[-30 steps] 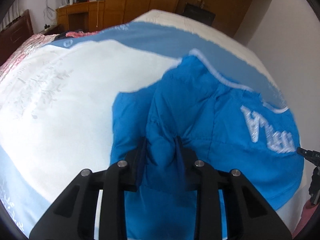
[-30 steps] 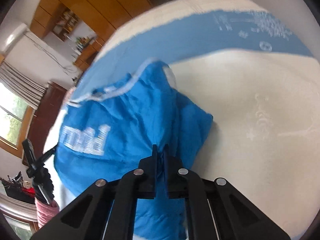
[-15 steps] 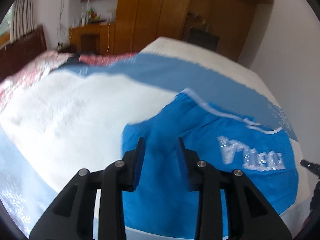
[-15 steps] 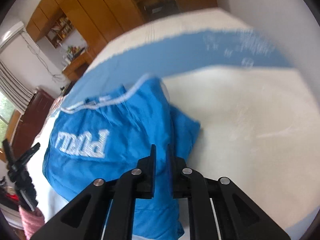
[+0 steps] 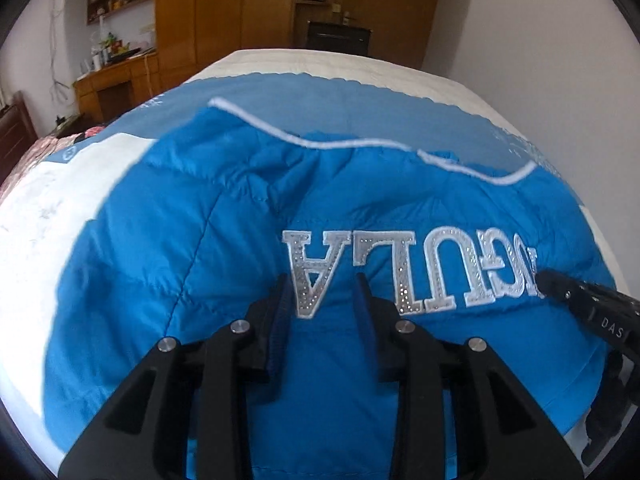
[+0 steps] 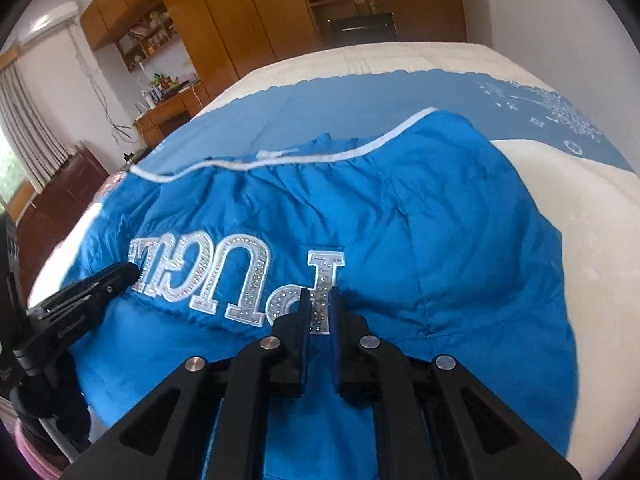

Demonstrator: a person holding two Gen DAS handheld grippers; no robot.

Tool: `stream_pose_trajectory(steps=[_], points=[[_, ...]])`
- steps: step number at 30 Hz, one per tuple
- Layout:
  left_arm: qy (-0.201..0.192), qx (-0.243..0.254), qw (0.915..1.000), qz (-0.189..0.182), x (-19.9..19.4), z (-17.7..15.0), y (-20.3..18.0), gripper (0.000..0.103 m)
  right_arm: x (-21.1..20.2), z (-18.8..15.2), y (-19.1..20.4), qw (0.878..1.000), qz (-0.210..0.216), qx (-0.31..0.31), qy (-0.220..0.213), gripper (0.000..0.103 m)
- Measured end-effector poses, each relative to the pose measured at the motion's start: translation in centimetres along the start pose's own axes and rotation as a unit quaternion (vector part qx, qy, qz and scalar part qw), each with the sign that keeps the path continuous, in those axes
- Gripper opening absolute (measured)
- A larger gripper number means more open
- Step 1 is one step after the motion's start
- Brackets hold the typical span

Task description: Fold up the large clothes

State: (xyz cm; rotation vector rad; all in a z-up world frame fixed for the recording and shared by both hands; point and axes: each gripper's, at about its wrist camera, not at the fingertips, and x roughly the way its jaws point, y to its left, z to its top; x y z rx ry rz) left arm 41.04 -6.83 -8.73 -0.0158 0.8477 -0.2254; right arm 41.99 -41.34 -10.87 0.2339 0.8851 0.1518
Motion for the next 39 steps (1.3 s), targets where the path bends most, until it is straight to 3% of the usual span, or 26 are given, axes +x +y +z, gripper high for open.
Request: stream_pose_trajectory(steps=[5, 10, 13, 15, 21, 30, 33, 34, 35, 37, 39], points=[[-0.005, 0.014, 0.9999, 0.003, 0.7, -0.9, -0.1, 0.032, -0.3, -1.7, 0.8, 0.999, -0.033, -0.028, -0.03, 0.007], [-0.006, 0.006, 1.0, 0.002, -0.5, -0.4, -0.1, 0.028, -1.7, -0.9, 0.5, 1.0, -0.007, 0.001, -0.022, 0.008], [-0.047, 0.007, 0.9987, -0.015, -3.2, -0.5, -0.8, 0.028, -4.3, -0.7, 2.0, 0.998, 0.029, -0.015, -0.058, 0.009], [-0.058, 0.02, 0.9977, -0.027, -4.2, -1.0, -1.9, 0.028, -4.4, -1.2, 3.8, 0.997, 0.046, -0.03, -0.052, 0.009], [-0.027, 0.047, 0.9983, -0.021, -1.1, -3.2, -3.6, 0.031, -1.6, -3.5, 5.3, 0.997, 0.002, -0.06, -0.038, 0.007], [-0.005, 0.037, 0.9992, -0.016, -0.3, -3.1, -3.4, 0.03, -0.5, -3.6, 4.7, 0.998, 0.013, -0.053, -0.02, 0.007], [-0.005, 0.032, 0.9994, -0.01, -2.4, -2.5, -2.9, 0.031, -3.1, -2.8, 3.6, 0.997, 0.069, -0.027, -0.013, 0.011], [-0.02, 0.031, 0.9993, -0.006, -4.0, -2.3, -2.1, 0.035, -4.6, -2.2, 2.6, 0.997, 0.075, -0.017, -0.025, 0.018], [-0.026, 0.026, 0.9993, -0.005, -4.8, -2.0, -1.2, 0.046, -5.7, -1.8, 1.4, 0.997, 0.067, -0.008, -0.035, 0.023], [-0.033, 0.006, 0.9994, 0.001, -6.4, -1.2, 1.5, 0.052, -7.3, -0.5, -1.8, 0.998, 0.048, 0.027, -0.04, 0.042], [-0.027, -0.015, 0.9987, 0.041, -7.0, -0.3, 5.2, 0.057, -8.1, 0.4, -4.4, 0.998, 0.02, 0.041, -0.035, 0.043]])
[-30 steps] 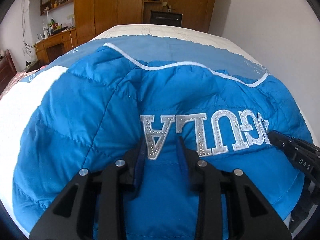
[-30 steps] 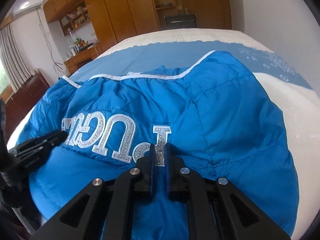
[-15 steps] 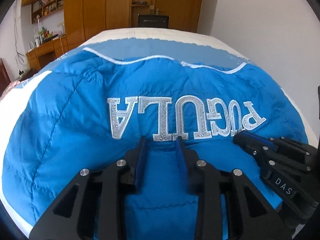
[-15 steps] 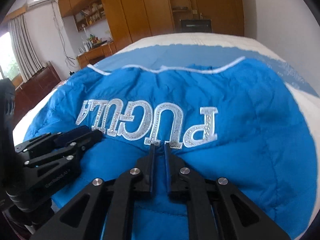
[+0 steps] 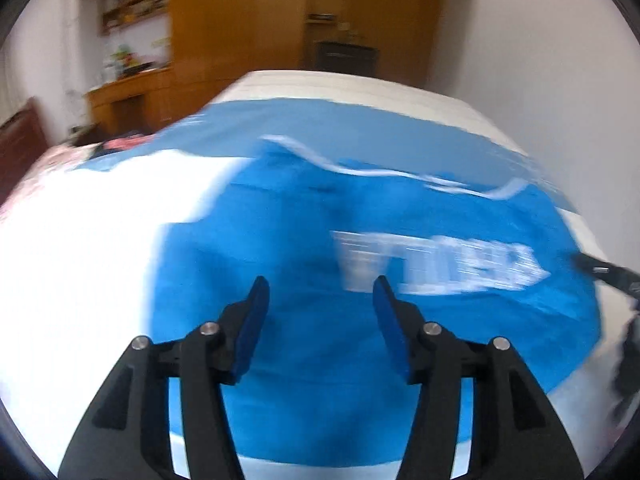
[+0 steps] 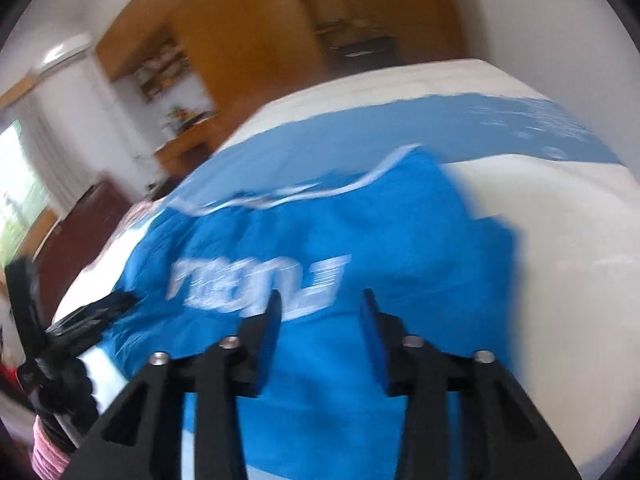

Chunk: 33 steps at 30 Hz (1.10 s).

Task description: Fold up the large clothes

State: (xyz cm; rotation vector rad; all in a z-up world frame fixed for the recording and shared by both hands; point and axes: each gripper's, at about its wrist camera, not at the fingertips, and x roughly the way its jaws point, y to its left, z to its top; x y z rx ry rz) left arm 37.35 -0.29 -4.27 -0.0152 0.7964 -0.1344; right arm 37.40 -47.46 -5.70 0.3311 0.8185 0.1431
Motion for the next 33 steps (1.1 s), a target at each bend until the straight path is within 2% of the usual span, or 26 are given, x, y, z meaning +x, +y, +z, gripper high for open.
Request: stream_pose_trajectory(steps=[2, 4, 7, 10, 12, 14, 17, 19, 20, 22, 23, 24, 25, 27, 29, 31, 33], points=[[0.01, -0.021, 0.9996, 0.017, 0.3, 0.5, 2.9, 0.06, -0.6, 0.7, -2.6, 0.999, -0.039, 0.012, -0.002, 0.054], [0.027, -0.039, 0.9987, 0.02, 0.9, 0.7, 5.6, 0.063, -0.2, 1.1, -4.6, 0.999, -0.041, 0.028, 0.018, 0.078], [0.047, -0.048, 0.9978, 0.003, 2.1, 0.4, 7.3, 0.074, 2.1, 1.0, -7.4, 0.994, -0.005, 0.074, 0.078, 0.079], [0.056, -0.063, 0.9962, -0.022, 3.1, -0.2, 8.4, 0.078, 3.5, 0.5, -8.8, 0.989, 0.027, 0.103, 0.099, 0.079], [0.062, -0.076, 0.9945, -0.037, 3.7, -0.5, 8.6, 0.083, 4.4, -0.1, -9.3, 0.984, 0.067, 0.122, 0.11, 0.079], [0.074, -0.097, 0.9905, -0.064, 4.8, -0.7, 9.3, 0.086, 5.4, -0.4, -9.5, 0.981, 0.084, 0.128, 0.116, 0.08], [0.085, -0.127, 0.9822, -0.11, 6.1, -0.8, 10.0, 0.087, 5.7, -0.1, -9.0, 0.985, 0.082, 0.103, 0.11, 0.081], [0.097, -0.153, 0.9714, -0.155, 7.3, -0.8, 9.9, 0.087, 6.0, 0.1, -8.3, 0.987, 0.082, 0.089, 0.108, 0.076], [0.099, -0.154, 0.9695, -0.163, 7.5, -0.9, 9.7, 0.085, 6.2, 0.2, -8.1, 0.987, 0.083, 0.084, 0.108, 0.073], [0.096, -0.14, 0.9724, -0.16, 7.4, -0.8, 8.8, 0.075, 6.4, 0.3, -8.1, 0.985, 0.1, 0.087, 0.111, 0.055], [0.093, -0.135, 0.9734, -0.16, 7.2, -0.7, 8.3, 0.064, 6.2, 0.3, -8.3, 0.983, 0.111, 0.091, 0.112, 0.049], [0.09, -0.137, 0.973, -0.162, 7.0, -0.6, 8.1, 0.052, 6.1, 0.3, -8.4, 0.981, 0.127, 0.095, 0.113, 0.038], [0.089, -0.143, 0.9721, -0.163, 6.7, -0.6, 8.1, 0.047, 6.0, 0.4, -8.5, 0.98, 0.134, 0.097, 0.112, 0.03], [0.081, -0.156, 0.9709, -0.163, 6.1, -0.4, 8.3, 0.031, 5.3, 0.6, -8.6, 0.977, 0.15, 0.103, 0.111, 0.021], [0.062, -0.155, 0.973, -0.159, 4.8, -0.4, 7.9, 0.023, 4.3, 0.8, -8.9, 0.973, 0.17, 0.114, 0.108, 0.017], [0.042, -0.137, 0.9789, -0.146, 3.0, -0.2, 6.7, 0.019, 2.9, 1.0, -8.8, 0.972, 0.181, 0.113, 0.101, 0.015], [0.033, -0.132, 0.9795, -0.149, 1.7, 0.0, 6.2, 0.016, 1.3, 1.1, -8.3, 0.973, 0.185, 0.103, 0.095, 0.014]])
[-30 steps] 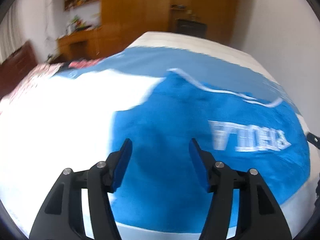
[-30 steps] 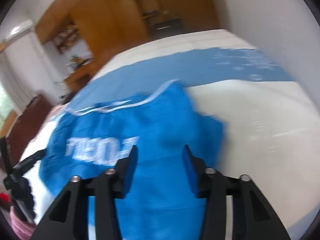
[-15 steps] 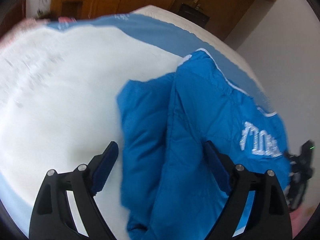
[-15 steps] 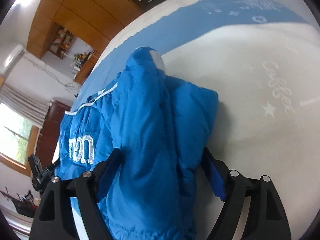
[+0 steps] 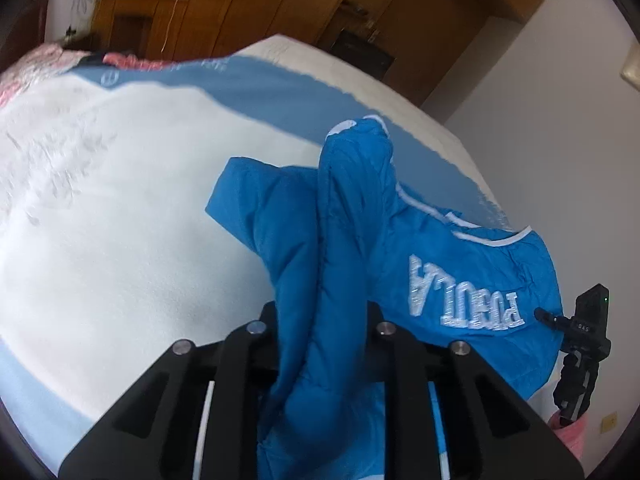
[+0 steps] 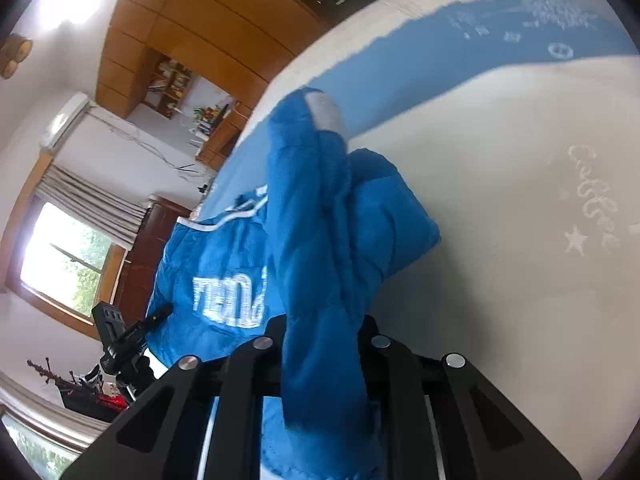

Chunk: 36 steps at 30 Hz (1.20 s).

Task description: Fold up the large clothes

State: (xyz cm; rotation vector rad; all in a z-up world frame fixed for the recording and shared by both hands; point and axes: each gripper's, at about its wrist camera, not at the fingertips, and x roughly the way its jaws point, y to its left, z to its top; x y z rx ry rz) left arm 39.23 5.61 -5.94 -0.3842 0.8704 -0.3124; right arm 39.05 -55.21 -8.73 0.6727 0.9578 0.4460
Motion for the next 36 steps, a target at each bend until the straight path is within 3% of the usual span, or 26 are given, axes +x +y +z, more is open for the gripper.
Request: stream_pose_trajectory(steps=[6, 15, 19, 22, 24, 28, 33, 36], points=[[-0.016, 0.027, 0.9994, -0.011, -5.3, -2.2, -3.7, 0.015, -5.9, -2.7, 3.1, 0.999, 0.01, -0.04, -0.009, 0.014], [0.008, 0.048, 0.9985, -0.023, -13.3, -10.8, -4.8, 0.017, -13.6, -11.1, 4.1, 0.998, 0.01, -0.054, 0.014, 0.014], [0.03, 0.06, 0.9977, 0.01, -11.9, -14.6, -3.8, 0.019, -12.8, -13.8, 2.6, 0.998, -0.017, -0.055, 0.029, 0.014], [0.036, 0.044, 0.998, 0.027, -10.2, -16.2, -1.4, 0.027, -11.0, -14.7, -0.8, 0.999, -0.03, -0.013, 0.042, 0.015], [0.037, 0.03, 0.9987, 0.015, -9.4, -16.7, -0.2, 0.033, -9.7, -15.2, -3.4, 0.998, -0.013, 0.022, 0.05, 0.019], [0.02, 0.06, 0.9975, 0.032, -8.8, -17.9, -0.1, 0.039, -8.5, -16.3, -6.4, 0.997, 0.035, 0.055, 0.044, 0.024], [0.016, 0.045, 0.9984, 0.031, -9.2, -18.7, 0.5, 0.042, -8.4, -16.7, -6.4, 0.998, 0.029, 0.042, 0.033, 0.025], [0.021, 0.029, 0.9988, 0.031, -9.5, -18.2, 0.8, 0.045, -8.9, -16.8, -5.3, 0.999, -0.002, 0.021, 0.034, 0.034]])
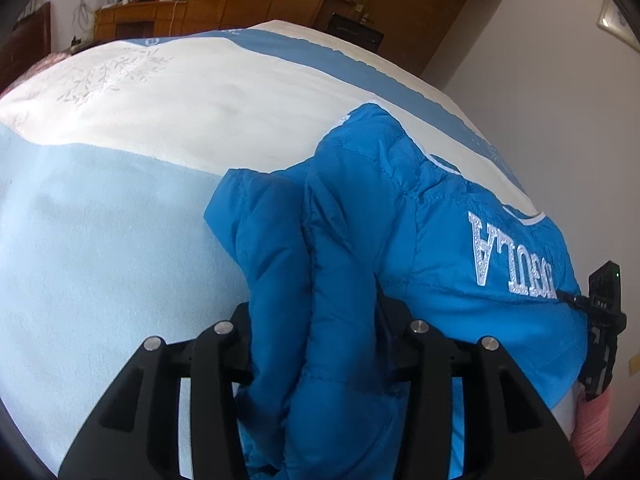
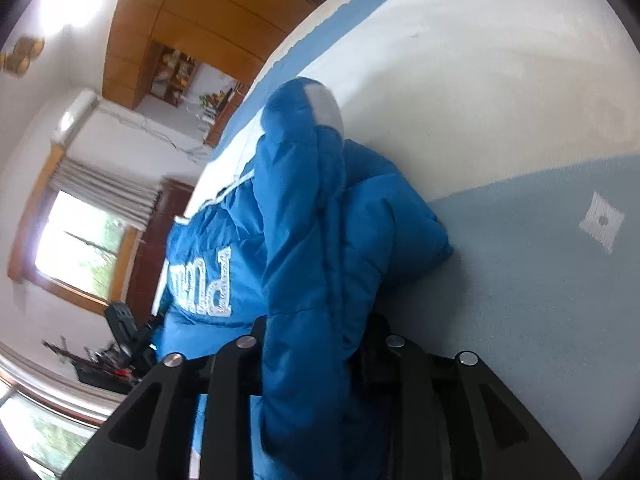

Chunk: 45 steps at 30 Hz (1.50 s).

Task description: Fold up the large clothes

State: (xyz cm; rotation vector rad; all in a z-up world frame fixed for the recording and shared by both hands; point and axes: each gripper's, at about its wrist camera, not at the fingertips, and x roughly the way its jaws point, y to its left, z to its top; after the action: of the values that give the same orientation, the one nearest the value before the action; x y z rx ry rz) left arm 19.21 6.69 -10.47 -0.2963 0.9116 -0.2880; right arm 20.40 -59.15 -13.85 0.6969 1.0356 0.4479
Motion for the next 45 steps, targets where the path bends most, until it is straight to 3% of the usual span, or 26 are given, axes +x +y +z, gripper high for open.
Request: stream_pose_trajectory(steps=[2, 7, 9, 11, 15, 17, 21, 29, 34, 36, 39, 42, 45], points=[[0.002, -0.009, 0.9999, 0.006, -1.0, 0.2, -0.3, 0.047, -1.3, -0.5, 1.2, 0.999, -0.038, -0.016, -0.008, 0.042], [-0.049, 0.013, 0.9969, 0.06, -6.5, 0.0, -1.1, 0.05, -7.1, -3.6, 5.7, 0.984, -0.141, -0.09, -0.069, 0.042], [-0.078, 0.028, 0.9926, 0.089, -8.6, -0.5, -2.4, 0.05, -8.4, -5.3, 8.3, 0.978, -0.143, -0.138, -0.067, 0.036], [-0.095, 0.052, 0.9902, 0.089, -9.8, -1.1, -4.7, 0.05, -8.1, -6.2, 10.2, 0.974, -0.146, -0.167, -0.053, 0.027], [-0.082, 0.09, 0.9904, 0.066, -8.3, -2.5, -8.8, 0.05, -5.8, -6.8, 11.5, 0.97, -0.152, -0.188, -0.011, 0.017], [-0.07, 0.116, 0.9877, 0.078, -6.5, -3.6, -10.2, 0.05, -4.2, -6.8, 11.0, 0.97, -0.167, -0.178, 0.006, 0.015], [-0.039, 0.115, 0.9883, 0.092, -3.3, -4.8, -9.4, 0.05, -2.9, -7.2, 9.0, 0.971, -0.175, -0.162, 0.019, 0.006], [-0.045, 0.124, 0.9859, 0.103, -1.6, -6.0, -8.7, 0.051, -1.4, -7.9, 6.6, 0.978, -0.156, -0.136, 0.009, 0.0], [-0.046, 0.06, 0.9941, 0.078, -4.9, -5.3, -7.7, 0.053, -4.2, -8.4, 8.0, 0.981, -0.132, -0.143, -0.015, 0.007], [-0.064, 0.026, 0.992, 0.106, -7.4, -5.8, -7.0, 0.063, -5.2, -8.7, 8.4, 0.979, -0.135, -0.149, -0.019, 0.007], [-0.073, -0.032, 0.989, 0.124, -9.3, -7.0, -5.4, 0.066, -5.5, -8.8, 8.1, 0.977, -0.151, -0.151, -0.012, 0.007], [-0.056, -0.113, 0.9891, 0.077, -9.2, -8.3, -2.9, 0.067, -5.3, -8.5, 7.0, 0.978, -0.154, -0.144, 0.001, 0.007], [-0.05, -0.177, 0.9818, 0.048, -8.0, -9.1, -0.9, 0.066, -4.6, -8.5, 7.3, 0.976, -0.159, -0.149, 0.005, 0.006]])
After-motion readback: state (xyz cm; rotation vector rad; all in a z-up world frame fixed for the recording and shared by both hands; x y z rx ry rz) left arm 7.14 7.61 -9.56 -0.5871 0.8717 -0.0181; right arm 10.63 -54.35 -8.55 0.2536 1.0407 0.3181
